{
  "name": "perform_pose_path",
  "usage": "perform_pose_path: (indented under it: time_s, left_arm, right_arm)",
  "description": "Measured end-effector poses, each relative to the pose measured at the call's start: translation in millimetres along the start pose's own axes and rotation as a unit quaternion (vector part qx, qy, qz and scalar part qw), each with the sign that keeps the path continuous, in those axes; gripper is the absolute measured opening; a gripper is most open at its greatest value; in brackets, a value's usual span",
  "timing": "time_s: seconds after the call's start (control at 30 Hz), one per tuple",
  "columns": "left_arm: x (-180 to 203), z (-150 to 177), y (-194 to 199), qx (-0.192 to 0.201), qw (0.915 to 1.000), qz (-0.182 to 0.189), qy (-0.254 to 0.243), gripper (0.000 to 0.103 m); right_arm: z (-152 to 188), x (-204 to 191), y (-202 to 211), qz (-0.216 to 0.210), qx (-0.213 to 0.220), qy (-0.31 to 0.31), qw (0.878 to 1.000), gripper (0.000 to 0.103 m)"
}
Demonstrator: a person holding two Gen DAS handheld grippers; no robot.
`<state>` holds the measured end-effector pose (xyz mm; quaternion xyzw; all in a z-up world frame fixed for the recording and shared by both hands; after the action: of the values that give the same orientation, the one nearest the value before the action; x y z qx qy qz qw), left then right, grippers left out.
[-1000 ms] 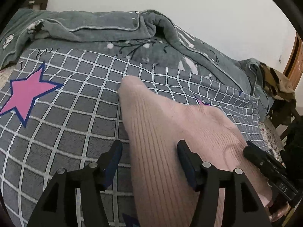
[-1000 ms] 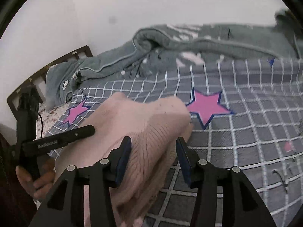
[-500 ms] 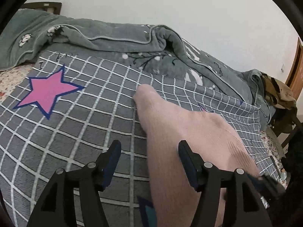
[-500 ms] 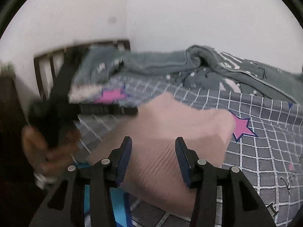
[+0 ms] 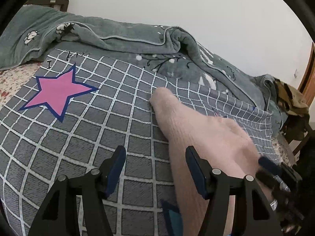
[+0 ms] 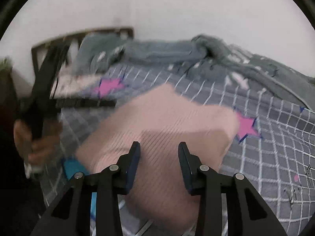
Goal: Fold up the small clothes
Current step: 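Smooth the folded sweater bundle flat with both open tools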
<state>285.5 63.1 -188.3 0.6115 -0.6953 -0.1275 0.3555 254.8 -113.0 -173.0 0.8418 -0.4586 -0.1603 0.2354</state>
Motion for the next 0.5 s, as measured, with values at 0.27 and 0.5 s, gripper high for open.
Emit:
perform_pose_path:
  time_s: [0.27,0.5]
  left_arm:
    - [15,-6,-17,-0.007,0.9997,0.004,-0.024,0.061]
    - [19,-3,-25,-0.018,0.9994,-0.007,-0.028,0.064]
  right_arm:
    - [3,51,-50,0.113,-0.064,-0.028,0.991,0.027]
    - [15,69,-53,0.110,-0.067,-0.062,0.990,0.026]
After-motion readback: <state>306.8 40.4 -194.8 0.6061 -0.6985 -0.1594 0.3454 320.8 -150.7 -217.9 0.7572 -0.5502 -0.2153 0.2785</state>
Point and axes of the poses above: each gripper's, at about its wrist camera, not at the fingertips, and y roughly against the way its jaws point, x to its right, z to its underside, the point moved 10 cm from there along -y, roughly the way its jaws point, and after that the axes turned 1 degree about -y, right-handed, at the moved point
